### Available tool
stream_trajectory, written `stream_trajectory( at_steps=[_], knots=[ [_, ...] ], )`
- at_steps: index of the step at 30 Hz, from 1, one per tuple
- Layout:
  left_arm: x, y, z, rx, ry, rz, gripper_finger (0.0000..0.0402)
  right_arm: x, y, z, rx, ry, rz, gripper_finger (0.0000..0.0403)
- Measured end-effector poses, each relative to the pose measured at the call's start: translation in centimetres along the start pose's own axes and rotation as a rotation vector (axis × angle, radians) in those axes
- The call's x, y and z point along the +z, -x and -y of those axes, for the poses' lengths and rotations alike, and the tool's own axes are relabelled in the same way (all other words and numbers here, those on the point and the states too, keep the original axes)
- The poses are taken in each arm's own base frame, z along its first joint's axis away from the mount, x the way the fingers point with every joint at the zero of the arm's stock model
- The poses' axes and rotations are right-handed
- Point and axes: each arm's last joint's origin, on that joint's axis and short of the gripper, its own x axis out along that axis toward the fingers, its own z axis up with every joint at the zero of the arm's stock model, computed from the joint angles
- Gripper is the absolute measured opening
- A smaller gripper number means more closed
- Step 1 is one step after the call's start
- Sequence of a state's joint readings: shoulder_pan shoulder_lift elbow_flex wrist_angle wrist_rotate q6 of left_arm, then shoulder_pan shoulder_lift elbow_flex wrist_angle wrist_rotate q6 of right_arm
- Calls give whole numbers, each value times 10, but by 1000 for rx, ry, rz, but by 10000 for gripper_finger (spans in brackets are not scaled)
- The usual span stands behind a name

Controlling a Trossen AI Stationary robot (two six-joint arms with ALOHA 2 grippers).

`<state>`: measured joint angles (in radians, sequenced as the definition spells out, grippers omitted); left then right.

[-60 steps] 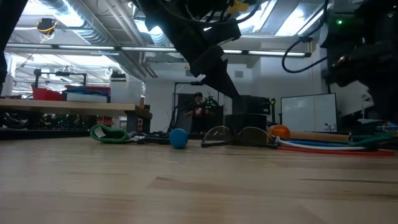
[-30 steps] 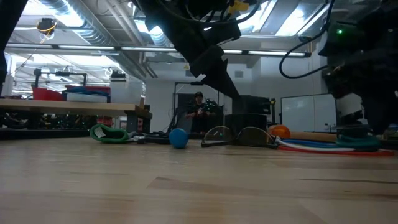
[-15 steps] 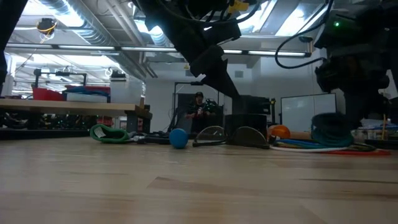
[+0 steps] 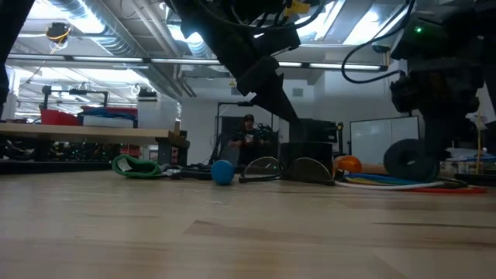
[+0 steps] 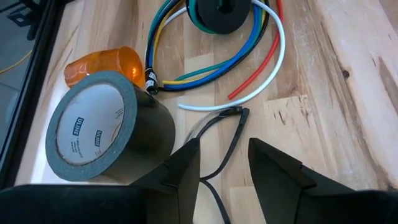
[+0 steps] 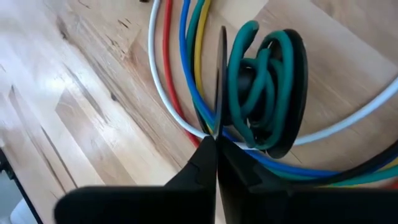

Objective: Coil cords
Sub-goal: Uncoil the green wire from the spool

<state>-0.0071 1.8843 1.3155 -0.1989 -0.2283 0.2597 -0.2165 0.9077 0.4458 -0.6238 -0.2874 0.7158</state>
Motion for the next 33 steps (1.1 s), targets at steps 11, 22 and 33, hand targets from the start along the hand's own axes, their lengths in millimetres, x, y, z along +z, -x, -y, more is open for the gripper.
stream_trajectory(
  at_steps=[11,22,33],
  knots=[
    [5,0,-1,13,20,48,127,13,2,-16,198,225,112,2],
    [28,7,9,0,94,265,127,23,6,-24,216,476,278,1],
    [29,7,10,-21,153,275,127,28,9,-30,233,762,372,0]
  ],
)
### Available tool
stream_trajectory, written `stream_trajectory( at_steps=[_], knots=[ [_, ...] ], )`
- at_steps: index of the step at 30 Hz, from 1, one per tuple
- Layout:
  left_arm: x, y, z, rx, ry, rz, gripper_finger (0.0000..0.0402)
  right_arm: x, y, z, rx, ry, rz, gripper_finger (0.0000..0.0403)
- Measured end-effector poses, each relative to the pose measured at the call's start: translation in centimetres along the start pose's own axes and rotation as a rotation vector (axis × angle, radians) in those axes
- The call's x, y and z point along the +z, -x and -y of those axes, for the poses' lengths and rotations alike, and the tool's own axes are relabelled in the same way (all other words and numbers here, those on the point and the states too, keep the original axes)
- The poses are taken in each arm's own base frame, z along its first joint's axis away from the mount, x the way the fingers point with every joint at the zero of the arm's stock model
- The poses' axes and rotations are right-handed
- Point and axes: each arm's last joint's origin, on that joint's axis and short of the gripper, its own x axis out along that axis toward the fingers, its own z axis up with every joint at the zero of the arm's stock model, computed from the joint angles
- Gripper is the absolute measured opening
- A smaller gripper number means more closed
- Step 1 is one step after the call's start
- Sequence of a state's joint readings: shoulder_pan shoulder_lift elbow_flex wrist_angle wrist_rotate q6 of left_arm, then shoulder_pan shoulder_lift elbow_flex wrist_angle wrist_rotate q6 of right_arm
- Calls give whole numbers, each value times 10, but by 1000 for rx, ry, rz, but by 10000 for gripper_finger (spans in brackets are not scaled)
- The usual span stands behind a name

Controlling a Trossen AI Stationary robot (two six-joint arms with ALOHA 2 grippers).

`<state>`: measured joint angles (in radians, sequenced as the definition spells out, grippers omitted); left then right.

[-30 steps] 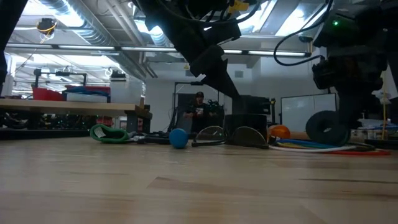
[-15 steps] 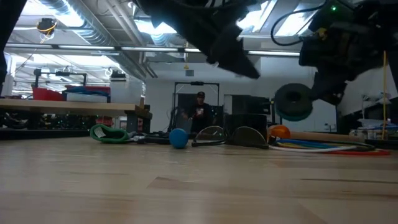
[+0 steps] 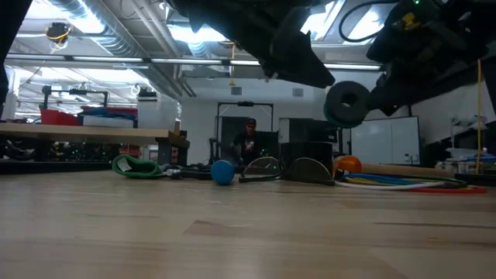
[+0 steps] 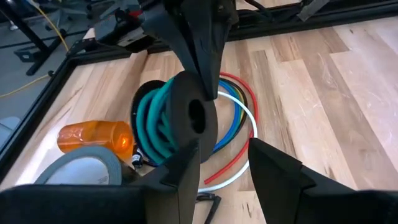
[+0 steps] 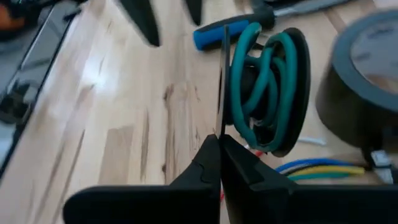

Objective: Coil cords
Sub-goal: Uncoil the green wire from the spool

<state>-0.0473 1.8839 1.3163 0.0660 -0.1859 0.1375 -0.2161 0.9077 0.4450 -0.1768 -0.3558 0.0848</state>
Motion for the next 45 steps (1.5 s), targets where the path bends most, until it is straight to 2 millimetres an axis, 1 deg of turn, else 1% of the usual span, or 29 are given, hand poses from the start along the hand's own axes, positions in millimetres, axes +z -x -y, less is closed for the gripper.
stream_trajectory(
  at_steps=[6,13,19,22,26,29,34,45],
  knots=[
    [0,0,-1,2,-50,-2,127,-1,0,0,9,194,-8,0],
    [-1,-1,-6,46,-96,-12,127,-2,0,2,-71,398,-26,0],
    [-2,-2,-12,67,-147,-18,127,-2,0,2,-58,496,-37,0],
    [-2,-2,-13,69,-181,-21,127,-1,0,1,-23,539,-10,0],
    [-2,-2,-13,69,-187,-22,127,2,0,0,-20,615,11,0],
    [-4,-2,-13,66,-189,-35,127,5,0,0,-38,653,41,0],
    [-12,-1,-12,51,-157,-116,127,10,1,0,-53,675,92,0],
    [-10,-2,-13,79,-182,-106,127,10,1,0,-53,665,91,0]
  ],
)
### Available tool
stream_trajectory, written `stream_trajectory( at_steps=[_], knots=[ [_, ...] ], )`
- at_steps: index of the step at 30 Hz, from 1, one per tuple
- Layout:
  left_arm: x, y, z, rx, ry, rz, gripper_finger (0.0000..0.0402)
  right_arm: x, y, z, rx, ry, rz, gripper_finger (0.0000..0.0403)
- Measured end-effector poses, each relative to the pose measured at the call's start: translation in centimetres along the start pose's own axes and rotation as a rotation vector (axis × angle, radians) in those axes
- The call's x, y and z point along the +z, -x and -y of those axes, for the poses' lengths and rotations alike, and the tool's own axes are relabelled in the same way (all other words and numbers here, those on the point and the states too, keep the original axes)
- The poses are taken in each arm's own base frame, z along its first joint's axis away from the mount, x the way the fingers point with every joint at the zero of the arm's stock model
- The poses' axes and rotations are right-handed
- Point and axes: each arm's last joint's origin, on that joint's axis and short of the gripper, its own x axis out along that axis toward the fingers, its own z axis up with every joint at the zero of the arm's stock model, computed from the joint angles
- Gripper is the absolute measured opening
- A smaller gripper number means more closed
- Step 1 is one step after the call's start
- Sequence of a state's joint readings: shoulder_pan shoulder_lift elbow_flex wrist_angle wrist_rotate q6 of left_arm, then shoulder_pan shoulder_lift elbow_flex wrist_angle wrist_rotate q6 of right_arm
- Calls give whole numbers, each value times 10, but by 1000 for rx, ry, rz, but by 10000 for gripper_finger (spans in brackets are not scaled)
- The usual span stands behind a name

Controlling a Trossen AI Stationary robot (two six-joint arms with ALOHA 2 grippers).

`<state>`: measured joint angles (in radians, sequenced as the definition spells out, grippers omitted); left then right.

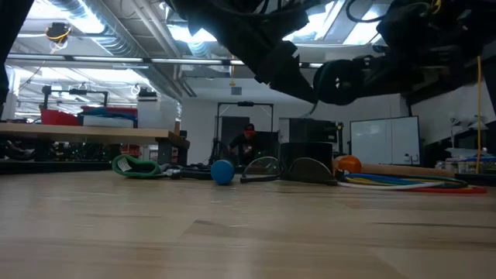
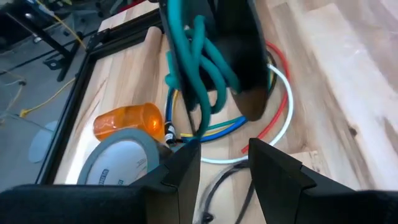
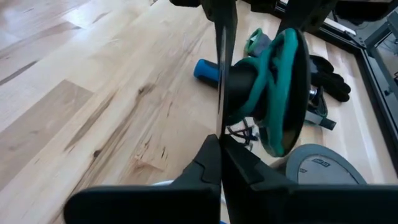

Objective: Coil cords
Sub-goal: Uncoil the green wire from the spool

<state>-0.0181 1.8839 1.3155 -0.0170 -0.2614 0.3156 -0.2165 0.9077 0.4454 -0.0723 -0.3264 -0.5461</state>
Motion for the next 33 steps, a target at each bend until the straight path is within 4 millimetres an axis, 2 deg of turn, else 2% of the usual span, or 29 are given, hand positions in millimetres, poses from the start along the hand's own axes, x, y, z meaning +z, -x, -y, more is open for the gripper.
stream_trajectory(
  at_steps=[4,9,20,25,33],
  knots=[
    [-2,0,-2,80,-4,-41,127,-1,0,0,3,-5,-6,0],
    [-7,0,-2,98,5,-90,127,0,0,1,-30,-1,-14,0],
    [2,0,-5,136,-32,-12,127,6,0,5,-80,6,44,0],
    [0,1,-7,215,-45,-51,127,5,0,4,-68,-56,29,0],
    [1,1,-6,193,-37,-39,117,7,0,4,-54,-51,58,0]
  ],
)
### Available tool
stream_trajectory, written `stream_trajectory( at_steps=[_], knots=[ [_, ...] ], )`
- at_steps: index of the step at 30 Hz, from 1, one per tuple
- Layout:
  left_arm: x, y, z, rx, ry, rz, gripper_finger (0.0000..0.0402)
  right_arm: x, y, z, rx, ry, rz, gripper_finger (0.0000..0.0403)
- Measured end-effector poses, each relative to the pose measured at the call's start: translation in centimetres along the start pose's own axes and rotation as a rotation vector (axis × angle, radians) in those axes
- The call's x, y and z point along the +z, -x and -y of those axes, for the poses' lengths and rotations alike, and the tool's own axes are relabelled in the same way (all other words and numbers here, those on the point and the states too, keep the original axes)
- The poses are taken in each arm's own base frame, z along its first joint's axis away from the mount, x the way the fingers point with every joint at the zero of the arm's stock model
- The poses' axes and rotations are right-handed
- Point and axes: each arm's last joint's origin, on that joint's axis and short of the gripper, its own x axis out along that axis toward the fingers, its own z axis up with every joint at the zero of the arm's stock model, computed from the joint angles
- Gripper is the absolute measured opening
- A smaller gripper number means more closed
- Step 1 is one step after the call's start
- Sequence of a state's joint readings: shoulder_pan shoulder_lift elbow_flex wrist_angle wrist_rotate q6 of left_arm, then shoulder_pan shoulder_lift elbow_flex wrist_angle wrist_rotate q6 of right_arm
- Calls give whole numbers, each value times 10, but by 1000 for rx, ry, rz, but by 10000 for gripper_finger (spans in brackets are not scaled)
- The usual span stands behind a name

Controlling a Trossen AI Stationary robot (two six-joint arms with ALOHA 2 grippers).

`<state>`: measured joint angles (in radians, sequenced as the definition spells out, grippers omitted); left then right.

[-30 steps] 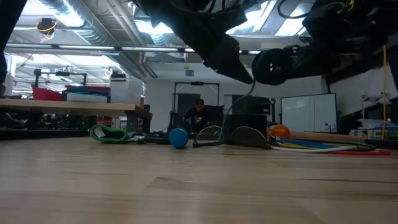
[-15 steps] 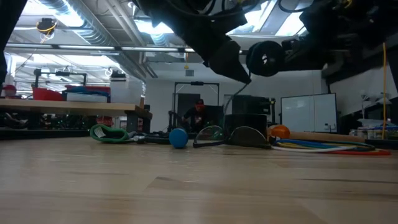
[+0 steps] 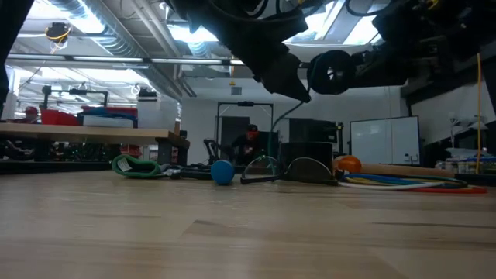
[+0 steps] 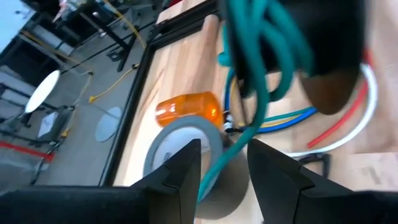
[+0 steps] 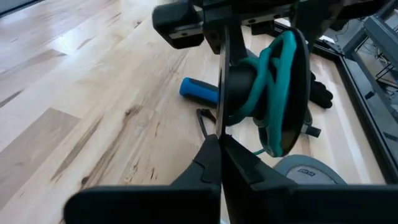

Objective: Coil cords
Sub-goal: Uncoil the green wire from the spool

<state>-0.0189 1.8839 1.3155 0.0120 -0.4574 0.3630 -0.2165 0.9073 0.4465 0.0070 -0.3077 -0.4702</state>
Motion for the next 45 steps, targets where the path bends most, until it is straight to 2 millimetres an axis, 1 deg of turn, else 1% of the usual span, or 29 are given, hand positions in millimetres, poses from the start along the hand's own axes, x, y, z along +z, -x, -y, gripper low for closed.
stream_trajectory(
  at_steps=[3,5,8,10,15,21,23,26,28,32,37,41,45],
  knots=[
    [0,0,1,-26,0,10,94,1,0,0,-4,3,8,0],
    [0,0,1,-28,-2,10,70,2,0,1,-9,4,18,0],
    [0,0,1,-27,-4,10,22,3,2,1,-15,7,30,0],
    [0,0,1,-27,-3,7,8,4,4,1,-17,9,34,0],
    [0,4,-2,10,-35,-17,5,7,13,-1,-26,-37,54,0],
    [11,18,-14,36,-39,32,3,2,21,-6,2,-122,-3,0],
    [16,21,-17,43,-22,74,3,2,21,-7,12,-141,-6,0],
    [24,23,-19,-25,-23,183,2,2,18,-8,74,-158,15,0],
    [26,22,-21,-44,-47,226,2,3,16,-8,115,-159,36,0],
    [25,19,-29,-25,-67,233,2,6,10,-7,171,-143,98,0],
    [20,13,-39,-66,-6,249,1,22,10,0,162,-63,274,0],
    [14,10,-39,-96,30,195,1,31,14,3,104,-18,359,0],
    [7,9,-34,-134,45,115,1,33,21,5,-1,-25,343,0]
  ],
)
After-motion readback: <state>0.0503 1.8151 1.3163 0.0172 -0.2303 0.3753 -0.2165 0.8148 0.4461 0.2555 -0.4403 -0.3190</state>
